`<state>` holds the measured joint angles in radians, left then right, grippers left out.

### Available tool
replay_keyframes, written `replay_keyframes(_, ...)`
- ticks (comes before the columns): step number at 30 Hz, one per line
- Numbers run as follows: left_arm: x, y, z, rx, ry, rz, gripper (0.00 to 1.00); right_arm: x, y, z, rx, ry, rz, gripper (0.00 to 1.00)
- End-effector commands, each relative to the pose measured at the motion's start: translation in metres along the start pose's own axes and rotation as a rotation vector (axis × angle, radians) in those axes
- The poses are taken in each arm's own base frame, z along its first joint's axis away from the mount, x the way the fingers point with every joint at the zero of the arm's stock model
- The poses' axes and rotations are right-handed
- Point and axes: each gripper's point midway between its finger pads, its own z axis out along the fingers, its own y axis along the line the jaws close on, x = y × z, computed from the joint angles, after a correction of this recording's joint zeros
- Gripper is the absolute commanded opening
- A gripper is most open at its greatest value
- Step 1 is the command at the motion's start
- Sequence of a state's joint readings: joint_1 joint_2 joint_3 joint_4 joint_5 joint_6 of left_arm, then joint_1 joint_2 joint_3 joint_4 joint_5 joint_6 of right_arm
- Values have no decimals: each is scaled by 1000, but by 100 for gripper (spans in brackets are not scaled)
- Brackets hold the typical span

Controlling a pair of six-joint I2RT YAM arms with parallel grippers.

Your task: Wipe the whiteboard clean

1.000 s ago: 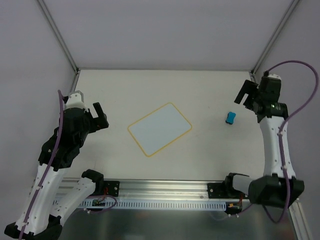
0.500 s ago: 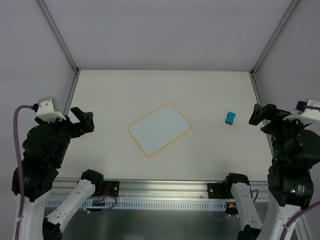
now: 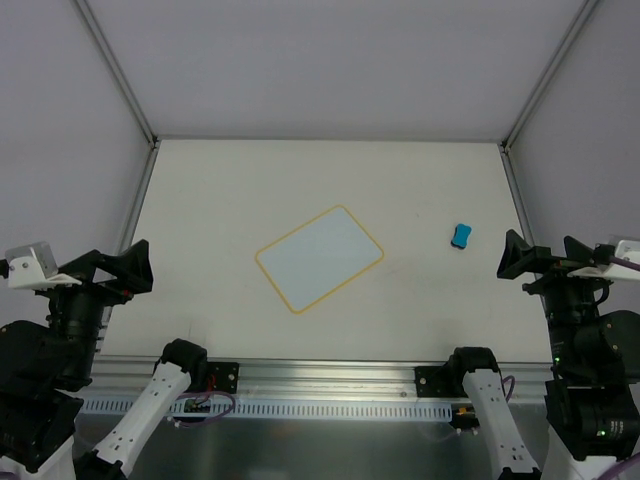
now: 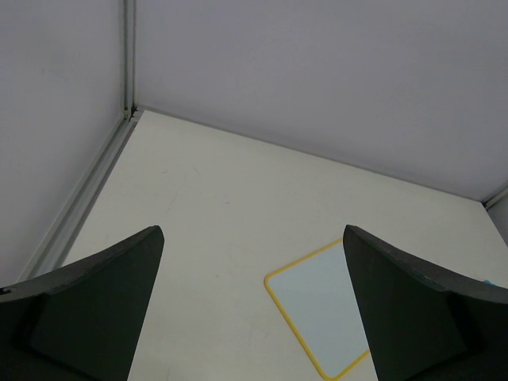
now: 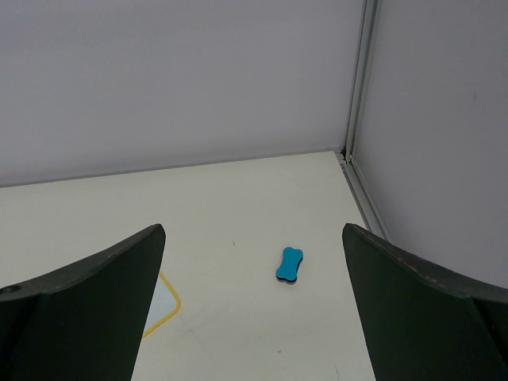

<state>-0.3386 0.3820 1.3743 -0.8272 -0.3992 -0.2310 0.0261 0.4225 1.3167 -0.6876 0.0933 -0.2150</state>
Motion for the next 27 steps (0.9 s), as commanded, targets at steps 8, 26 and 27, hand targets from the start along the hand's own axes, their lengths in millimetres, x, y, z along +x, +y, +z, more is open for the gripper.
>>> replay_keyframes(8, 3, 7, -3, -27, -11, 14, 99, -14, -5, -4, 7, -73, -40, 99)
replay_keyframes(26, 15, 3, 6, -19, 32, 12, 99, -6, -6, -3, 3, -71, -46, 99)
replay_keyframes(27, 16, 3, 7, -21, 33, 14, 99, -5, -6, -2, 5, -68, -46, 99)
